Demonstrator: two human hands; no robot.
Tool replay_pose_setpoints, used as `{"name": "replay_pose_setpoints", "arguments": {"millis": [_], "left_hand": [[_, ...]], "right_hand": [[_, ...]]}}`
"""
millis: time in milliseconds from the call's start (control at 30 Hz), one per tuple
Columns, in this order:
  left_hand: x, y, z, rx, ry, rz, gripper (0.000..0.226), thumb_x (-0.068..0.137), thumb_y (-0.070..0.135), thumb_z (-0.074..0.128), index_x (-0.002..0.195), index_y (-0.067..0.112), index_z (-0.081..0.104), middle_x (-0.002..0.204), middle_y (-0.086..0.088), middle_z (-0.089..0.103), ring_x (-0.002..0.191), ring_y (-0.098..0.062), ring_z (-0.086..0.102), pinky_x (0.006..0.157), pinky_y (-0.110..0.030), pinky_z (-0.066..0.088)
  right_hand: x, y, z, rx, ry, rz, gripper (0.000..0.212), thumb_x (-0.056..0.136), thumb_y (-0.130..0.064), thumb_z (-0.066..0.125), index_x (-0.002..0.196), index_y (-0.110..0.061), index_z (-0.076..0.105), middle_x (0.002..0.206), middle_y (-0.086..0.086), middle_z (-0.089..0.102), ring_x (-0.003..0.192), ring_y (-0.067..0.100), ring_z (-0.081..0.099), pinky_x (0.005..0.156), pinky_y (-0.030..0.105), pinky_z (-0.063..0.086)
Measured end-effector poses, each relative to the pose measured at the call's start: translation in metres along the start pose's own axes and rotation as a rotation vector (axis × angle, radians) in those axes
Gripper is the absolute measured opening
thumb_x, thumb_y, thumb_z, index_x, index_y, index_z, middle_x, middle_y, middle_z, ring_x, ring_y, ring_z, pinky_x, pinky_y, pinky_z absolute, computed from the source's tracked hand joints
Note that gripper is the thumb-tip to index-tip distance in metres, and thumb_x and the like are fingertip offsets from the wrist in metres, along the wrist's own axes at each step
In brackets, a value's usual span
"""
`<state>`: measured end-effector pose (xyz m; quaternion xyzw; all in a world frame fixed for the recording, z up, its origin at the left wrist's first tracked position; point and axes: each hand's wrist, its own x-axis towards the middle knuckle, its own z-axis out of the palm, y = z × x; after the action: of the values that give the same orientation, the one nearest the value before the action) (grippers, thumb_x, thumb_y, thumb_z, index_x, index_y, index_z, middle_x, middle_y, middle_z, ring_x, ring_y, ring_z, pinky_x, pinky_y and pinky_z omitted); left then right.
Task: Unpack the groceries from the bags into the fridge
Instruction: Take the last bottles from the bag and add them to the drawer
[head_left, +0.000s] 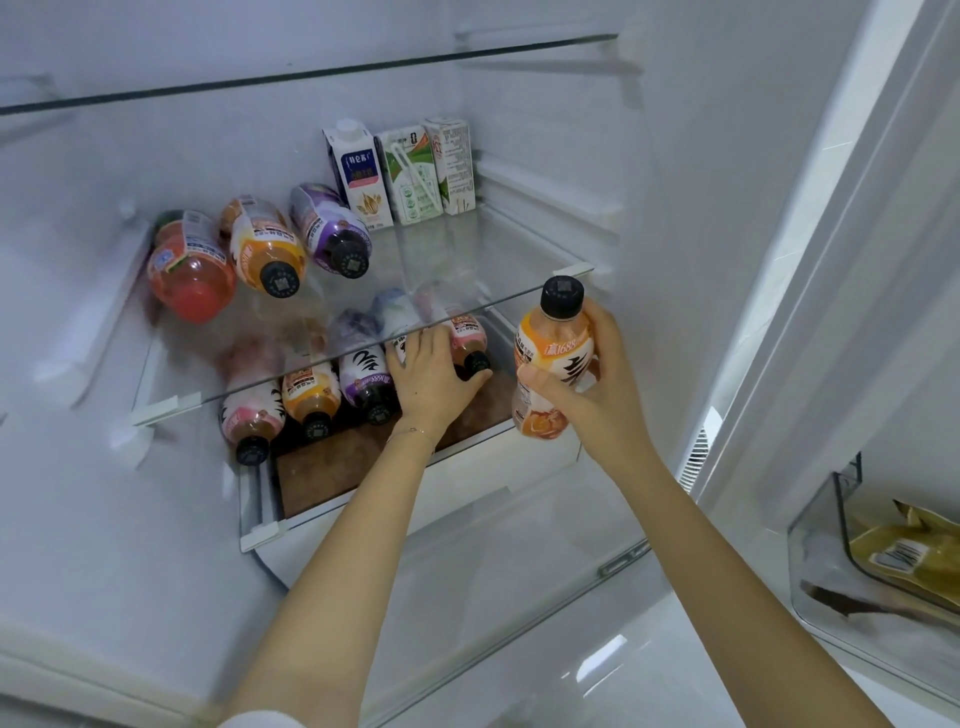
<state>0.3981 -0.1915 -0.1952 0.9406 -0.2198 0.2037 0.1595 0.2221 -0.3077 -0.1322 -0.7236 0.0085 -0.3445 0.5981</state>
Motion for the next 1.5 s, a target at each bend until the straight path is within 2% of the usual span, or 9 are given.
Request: {"name": "replay_pose_setpoints", "arguments": {"millis": [167, 300, 500, 633, 900, 1167, 1267, 1400, 1500], "left_hand": [[0.012, -0.008, -0.015, -0.050, -0.071, 0.161, 0.075, 0.083, 0.056, 0.064, 0.145, 0.025, 0.037, 0.151, 0.000, 0.040, 0.141, -0.023, 0.030, 0.114, -0.050, 0.017], [0.024, -0.014, -0.022, -0.020, -0.232, 0.317, 0.074, 0.088, 0.053, 0.059, 0.151, 0.029, 0.028, 0.158, 0.004, 0.030, 0.144, -0.022, 0.028, 0.113, -0.048, 0.023], [0.023, -0.016, -0.021, 0.007, -0.145, 0.307, 0.070, 0.085, 0.055, 0.064, 0.146, 0.030, 0.040, 0.152, 0.007, 0.040, 0.136, -0.020, 0.041, 0.109, -0.045, 0.030], [0.018, -0.015, -0.018, -0.020, -0.095, 0.253, 0.070, 0.083, 0.054, 0.066, 0.143, 0.028, 0.044, 0.150, 0.007, 0.043, 0.135, -0.019, 0.042, 0.110, -0.042, 0.028], [0.015, -0.015, -0.019, -0.065, -0.095, 0.230, 0.069, 0.083, 0.052, 0.067, 0.143, 0.027, 0.044, 0.150, 0.006, 0.043, 0.136, -0.020, 0.041, 0.113, -0.044, 0.023], [0.018, -0.015, -0.026, -0.151, -0.186, 0.209, 0.065, 0.090, 0.062, 0.051, 0.144, 0.029, 0.043, 0.154, 0.008, 0.037, 0.141, -0.017, 0.033, 0.115, -0.044, 0.019], [0.017, -0.013, -0.027, -0.151, -0.175, 0.200, 0.062, 0.091, 0.060, 0.051, 0.144, 0.028, 0.045, 0.153, 0.008, 0.039, 0.140, -0.018, 0.035, 0.114, -0.043, 0.019], [0.015, -0.011, -0.026, -0.143, -0.172, 0.191, 0.064, 0.090, 0.063, 0.049, 0.144, 0.028, 0.045, 0.154, 0.008, 0.037, 0.140, -0.018, 0.034, 0.115, -0.042, 0.017], [0.015, -0.009, -0.027, -0.156, -0.187, 0.164, 0.063, 0.091, 0.065, 0.045, 0.144, 0.029, 0.045, 0.155, 0.009, 0.035, 0.142, -0.017, 0.031, 0.115, -0.041, 0.015]], "right_hand": [[0.005, 0.003, 0.002, 0.002, -0.030, -0.013, 0.066, 0.069, -0.021, 0.079, 0.121, -0.043, 0.046, 0.116, -0.026, 0.056, 0.114, 0.005, 0.055, 0.097, 0.026, 0.049], [0.003, 0.012, 0.003, 0.001, -0.013, 0.007, 0.072, 0.072, -0.008, 0.081, 0.120, -0.045, 0.044, 0.118, -0.027, 0.053, 0.114, 0.001, 0.054, 0.096, 0.024, 0.048], [0.002, 0.016, 0.004, 0.012, 0.006, 0.004, 0.074, 0.070, -0.004, 0.081, 0.120, -0.044, 0.043, 0.124, -0.011, 0.053, 0.115, 0.005, 0.054, 0.098, 0.028, 0.048], [0.006, 0.019, 0.004, 0.042, 0.019, 0.006, 0.074, 0.069, -0.001, 0.081, 0.122, -0.035, 0.042, 0.123, -0.007, 0.053, 0.112, 0.003, 0.055, 0.093, 0.023, 0.050], [0.011, 0.039, 0.012, 0.014, 0.054, 0.008, 0.074, 0.070, 0.005, 0.078, 0.116, -0.036, 0.039, 0.110, -0.036, 0.048, 0.108, -0.008, 0.052, 0.092, 0.019, 0.049], [0.019, 0.076, 0.020, -0.132, 0.159, -0.077, 0.078, 0.069, 0.002, 0.080, 0.129, -0.028, 0.041, 0.139, -0.001, 0.037, 0.130, 0.011, 0.038, 0.107, 0.028, 0.039], [0.021, 0.080, 0.021, -0.212, 0.218, -0.094, 0.075, 0.066, 0.001, 0.082, 0.128, -0.024, 0.047, 0.132, -0.001, 0.033, 0.123, 0.010, 0.038, 0.099, 0.011, 0.039], [0.030, 0.084, 0.022, -0.315, 0.197, -0.086, 0.075, 0.066, -0.007, 0.085, 0.131, -0.019, 0.051, 0.126, 0.000, 0.043, 0.119, 0.014, 0.046, 0.100, 0.027, 0.046], [0.037, 0.087, 0.027, -0.344, 0.185, -0.043, 0.072, 0.068, -0.010, 0.084, 0.131, -0.020, 0.051, 0.129, 0.001, 0.047, 0.121, 0.014, 0.047, 0.100, 0.026, 0.046]]}}
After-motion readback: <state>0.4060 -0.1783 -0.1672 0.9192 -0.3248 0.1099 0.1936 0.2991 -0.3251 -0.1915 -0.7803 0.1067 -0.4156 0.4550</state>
